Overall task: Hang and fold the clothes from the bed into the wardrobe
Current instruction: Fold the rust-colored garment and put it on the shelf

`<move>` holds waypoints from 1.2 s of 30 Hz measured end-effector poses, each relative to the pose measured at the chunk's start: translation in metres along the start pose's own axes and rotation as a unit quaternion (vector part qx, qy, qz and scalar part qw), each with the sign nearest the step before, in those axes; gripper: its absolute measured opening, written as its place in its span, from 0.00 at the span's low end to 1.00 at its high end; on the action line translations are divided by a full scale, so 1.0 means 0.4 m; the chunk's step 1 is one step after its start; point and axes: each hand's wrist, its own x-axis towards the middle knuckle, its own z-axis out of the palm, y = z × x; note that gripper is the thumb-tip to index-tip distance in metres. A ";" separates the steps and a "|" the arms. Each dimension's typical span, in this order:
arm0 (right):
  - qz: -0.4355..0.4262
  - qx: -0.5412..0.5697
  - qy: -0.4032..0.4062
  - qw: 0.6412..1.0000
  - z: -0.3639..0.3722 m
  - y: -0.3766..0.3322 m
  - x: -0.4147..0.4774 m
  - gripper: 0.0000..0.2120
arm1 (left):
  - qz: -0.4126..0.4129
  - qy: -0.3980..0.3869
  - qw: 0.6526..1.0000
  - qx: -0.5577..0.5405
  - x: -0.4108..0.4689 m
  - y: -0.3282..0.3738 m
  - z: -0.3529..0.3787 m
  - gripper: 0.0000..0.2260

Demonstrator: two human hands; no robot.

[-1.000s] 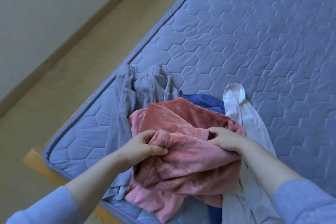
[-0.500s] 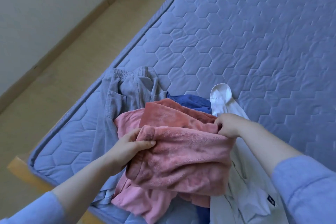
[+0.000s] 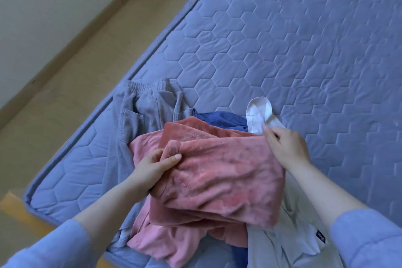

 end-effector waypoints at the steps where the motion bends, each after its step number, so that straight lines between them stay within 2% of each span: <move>1: 0.002 0.004 -0.012 1.000 0.015 -0.008 0.020 0.21 | 0.007 0.047 0.998 0.034 0.012 -0.006 0.004 0.13; 3: 0.054 0.030 -0.071 0.996 0.059 -0.013 0.036 0.17 | 0.015 0.125 0.987 0.098 0.039 -0.021 0.010 0.09; 4: 0.099 0.049 -0.102 0.989 0.079 -0.011 0.027 0.21 | 0.017 0.148 0.982 0.119 0.048 -0.025 0.013 0.07; 6: 0.159 0.103 -0.110 0.976 0.112 0.000 -0.018 0.30 | 0.009 0.172 0.971 0.166 0.061 -0.035 0.014 0.09; 8: 0.182 0.171 -0.091 0.964 0.131 0.013 -0.077 0.36 | -0.012 0.178 0.965 0.192 0.072 -0.048 0.003 0.18; 10: 0.219 0.228 -0.101 0.943 0.140 0.032 -0.122 0.41 | -0.048 0.178 0.970 0.158 0.074 -0.054 -0.014 0.31; 12: 0.265 0.259 -0.142 0.918 0.144 0.051 -0.155 0.44 | -0.101 0.152 0.976 0.117 0.074 -0.058 -0.032 0.43; 14: 0.284 0.290 -0.170 0.898 0.148 0.065 -0.183 0.48 | -0.133 0.101 0.982 0.089 0.067 -0.066 -0.048 0.48; 16: 0.297 0.335 -0.182 0.876 0.147 0.070 -0.197 0.52 | -0.132 0.061 0.986 0.077 0.060 -0.076 -0.060 0.48; 18: 0.300 0.369 -0.186 0.860 0.142 0.069 -0.205 0.55 | -0.111 0.025 0.991 0.076 0.054 -0.084 -0.062 0.43; 21: 0.304 0.340 -0.167 0.874 0.140 0.043 -0.225 0.60 | -0.102 -0.020 0.994 0.036 0.040 -0.093 -0.068 0.40; 23: 0.261 0.280 -0.094 0.919 0.143 0.003 -0.245 0.60 | -0.096 -0.019 0.994 0.051 0.032 -0.100 -0.065 0.41; 25: 0.113 0.191 -0.009 0.975 0.151 -0.051 -0.274 0.54 | -0.074 0.040 0.986 0.145 0.028 -0.107 -0.053 0.41; 27: -0.014 0.076 0.008 0.997 0.171 -0.111 -0.297 0.46 | -0.055 0.093 0.977 0.185 0.025 -0.110 -0.040 0.39; 29: -0.063 -0.022 -0.066 0.996 0.200 -0.153 -0.324 0.43 | -0.060 0.087 0.986 0.128 0.026 -0.105 -0.035 0.40; 31: -0.088 -0.099 -0.160 0.978 0.232 -0.149 -0.360 0.46 | -0.074 0.076 0.992 0.071 0.028 -0.100 -0.037 0.42; 34: -0.160 -0.170 -0.214 0.949 0.242 -0.090 -0.404 0.54 | -0.070 0.078 0.993 0.051 0.021 -0.099 -0.030 0.43; 36: -0.181 -0.153 -0.245 0.940 0.223 -0.040 -0.412 0.52 | -0.071 0.075 0.993 0.048 0.016 -0.099 -0.025 0.42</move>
